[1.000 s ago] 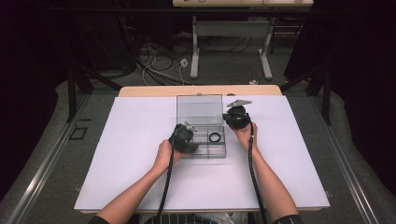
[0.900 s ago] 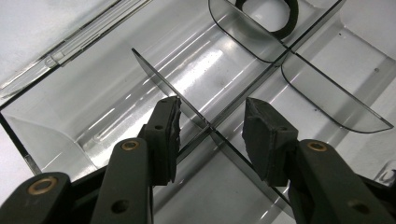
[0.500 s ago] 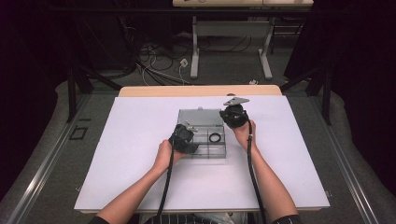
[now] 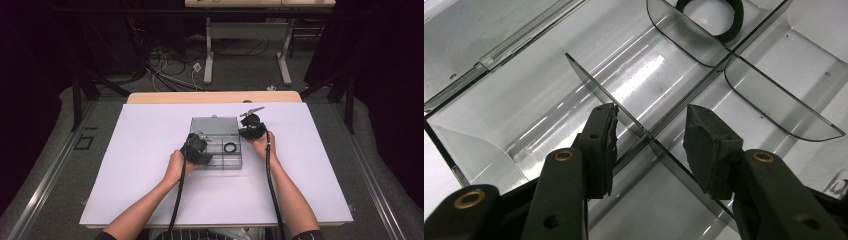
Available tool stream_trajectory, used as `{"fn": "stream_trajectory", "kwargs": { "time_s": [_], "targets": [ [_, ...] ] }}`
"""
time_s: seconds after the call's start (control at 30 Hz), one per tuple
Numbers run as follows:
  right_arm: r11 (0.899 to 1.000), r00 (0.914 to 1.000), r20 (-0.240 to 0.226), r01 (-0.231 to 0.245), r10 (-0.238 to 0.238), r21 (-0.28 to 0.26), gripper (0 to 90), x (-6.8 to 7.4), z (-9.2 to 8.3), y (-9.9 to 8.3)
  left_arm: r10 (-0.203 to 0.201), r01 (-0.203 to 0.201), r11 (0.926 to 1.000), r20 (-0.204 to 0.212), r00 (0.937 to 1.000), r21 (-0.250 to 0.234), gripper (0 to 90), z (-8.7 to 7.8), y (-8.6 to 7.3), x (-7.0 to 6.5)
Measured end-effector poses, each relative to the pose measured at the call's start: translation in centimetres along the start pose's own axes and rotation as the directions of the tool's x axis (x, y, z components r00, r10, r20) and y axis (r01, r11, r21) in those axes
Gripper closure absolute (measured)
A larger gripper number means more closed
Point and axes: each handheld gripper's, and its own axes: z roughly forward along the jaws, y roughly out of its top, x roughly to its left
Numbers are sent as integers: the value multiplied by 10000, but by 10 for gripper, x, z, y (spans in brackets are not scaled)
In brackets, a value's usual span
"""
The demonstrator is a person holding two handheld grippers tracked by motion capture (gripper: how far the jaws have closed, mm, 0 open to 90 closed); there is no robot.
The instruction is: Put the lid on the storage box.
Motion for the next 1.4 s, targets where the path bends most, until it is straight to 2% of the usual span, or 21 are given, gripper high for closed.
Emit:
{"fn": "stream_trajectory", "kwargs": {
  "time_s": [0.07, 0.1, 0.13, 0.23, 0.3, 0.4, 0.57, 0.8, 1.4],
  "targets": [
    [9999, 10000, -29, -75, 75, -104, 900, -2, 2, 0, 5, -5, 10000, 0, 10000, -2, 561, 0, 0, 0],
    [9994, 9998, -100, -154, 151, -316, 900, -3, 4, -1, 10, -10, 10000, -5, 10000, 0, 562, 0, 0, 0],
    [9992, 9993, -260, -286, 279, -272, 900, -5, 3, -1, 8, -8, 10000, -2, 10000, -7, 562, 0, 0, 0],
    [9952, 9978, -354, -579, 553, -791, 900, -7, 3, 0, 21, -21, 10000, 2, 10000, -54, 561, 0, 0, 0],
    [9904, 9977, -242, -663, 638, -1217, 900, -6, 0, 2, 22, -22, 10000, -1, 10000, -56, 561, 0, 0, 0],
    [9821, 9991, -89, -420, 410, -1837, 900, -4, -6, 4, 33, -33, 10000, -3, 10000, -63, 561, 0, 0, 0],
    [9714, 9995, 69, -282, 307, -2357, 900, -1, -13, 6, 30, -30, 10000, -6, 10000, -59, 561, 0, 0, 0],
    [9648, 9997, 196, -99, 156, -2628, 900, 3, -20, 9, 10, -11, 10000, -3, 10000, -38, 561, 0, 0, 0],
    [9582, 9999, 135, 106, -70, -2858, 900, 7, -31, 14, 9, -9, 9999, 21, 10000, -133, 556, 0, 0, 0]
  ]
}}
